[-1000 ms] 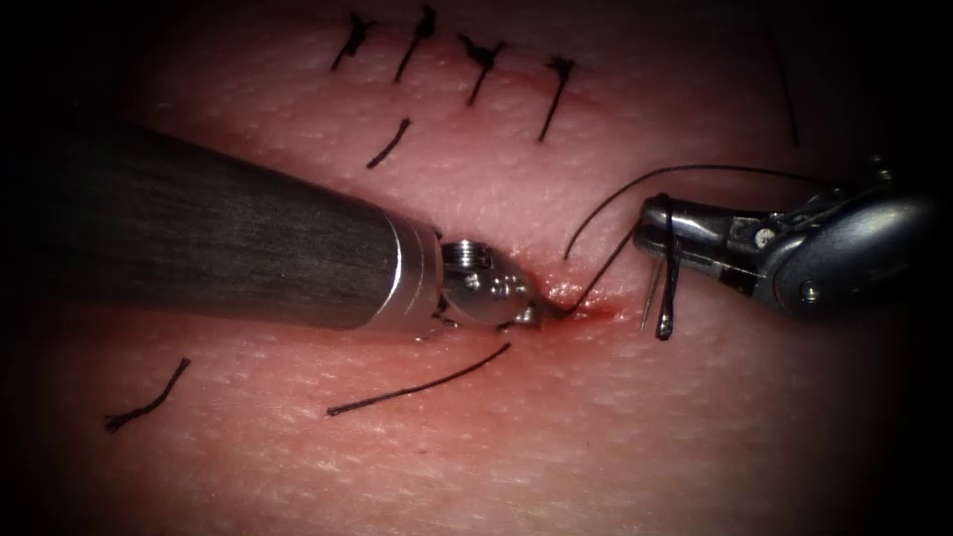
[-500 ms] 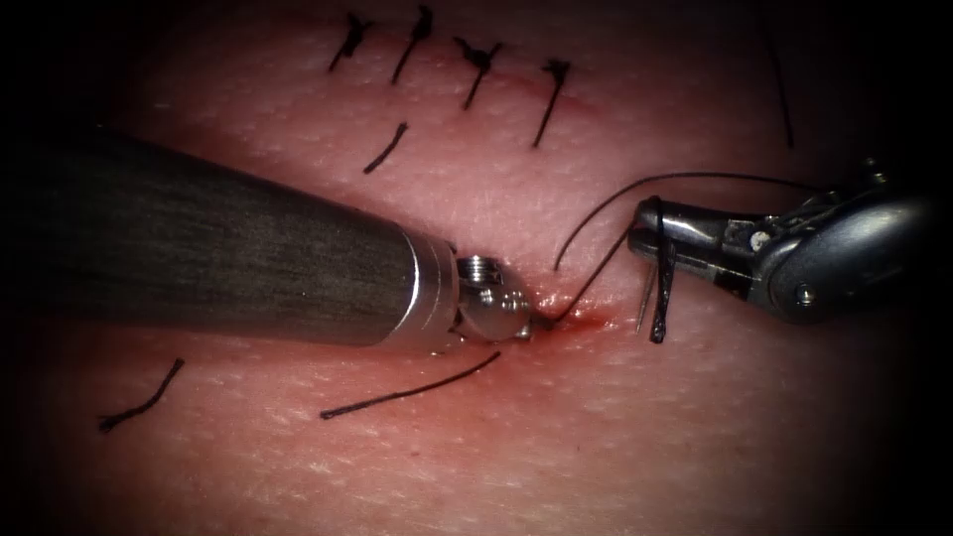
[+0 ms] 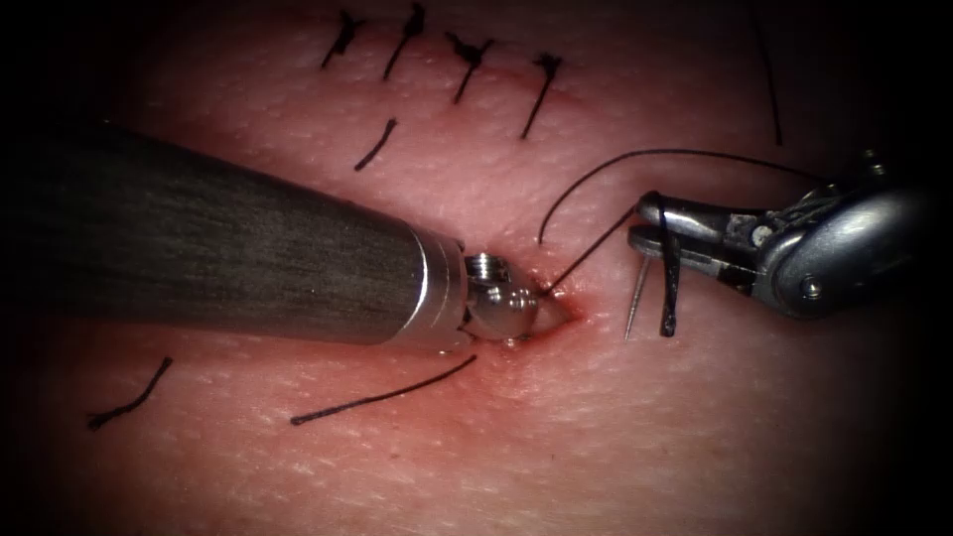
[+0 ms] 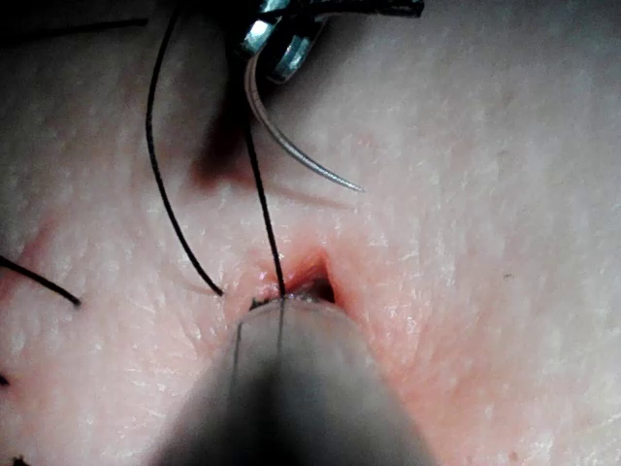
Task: Wound Closure
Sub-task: Use the left jaws to open the wound, then throw the needle with the right gripper through the bottom of the wound.
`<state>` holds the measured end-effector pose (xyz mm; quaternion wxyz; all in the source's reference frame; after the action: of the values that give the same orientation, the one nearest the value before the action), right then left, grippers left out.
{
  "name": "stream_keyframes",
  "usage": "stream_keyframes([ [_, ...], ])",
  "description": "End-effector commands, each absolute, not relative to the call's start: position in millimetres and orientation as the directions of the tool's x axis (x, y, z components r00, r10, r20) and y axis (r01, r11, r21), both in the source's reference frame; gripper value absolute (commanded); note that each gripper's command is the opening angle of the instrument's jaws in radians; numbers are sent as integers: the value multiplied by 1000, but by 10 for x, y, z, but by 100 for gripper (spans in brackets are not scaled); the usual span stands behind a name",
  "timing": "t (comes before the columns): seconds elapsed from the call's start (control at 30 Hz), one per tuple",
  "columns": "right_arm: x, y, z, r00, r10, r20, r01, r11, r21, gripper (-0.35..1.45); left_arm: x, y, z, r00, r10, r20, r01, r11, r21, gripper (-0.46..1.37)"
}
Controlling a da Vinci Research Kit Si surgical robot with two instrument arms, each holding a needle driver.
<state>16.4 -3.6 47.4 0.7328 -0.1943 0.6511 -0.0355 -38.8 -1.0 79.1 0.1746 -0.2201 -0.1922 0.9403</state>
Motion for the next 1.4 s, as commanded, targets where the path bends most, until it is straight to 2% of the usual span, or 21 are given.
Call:
stream_keyframes([
  [0.03,165,-34,476,132,-296,-946,-223,921,-319,-35,-388,-11,790,-842,413,-347,-248,-867,-432,106],
  [0.63,192,-33,510,50,-294,-955,-247,923,-297,-35,-386,-11,784,-836,421,-352,-246,-861,-446,101],
  [1.4,201,-50,539,86,-358,-930,-209,906,-369,-35,-386,-5,769,-824,429,-370,-242,-858,-453,112],
])
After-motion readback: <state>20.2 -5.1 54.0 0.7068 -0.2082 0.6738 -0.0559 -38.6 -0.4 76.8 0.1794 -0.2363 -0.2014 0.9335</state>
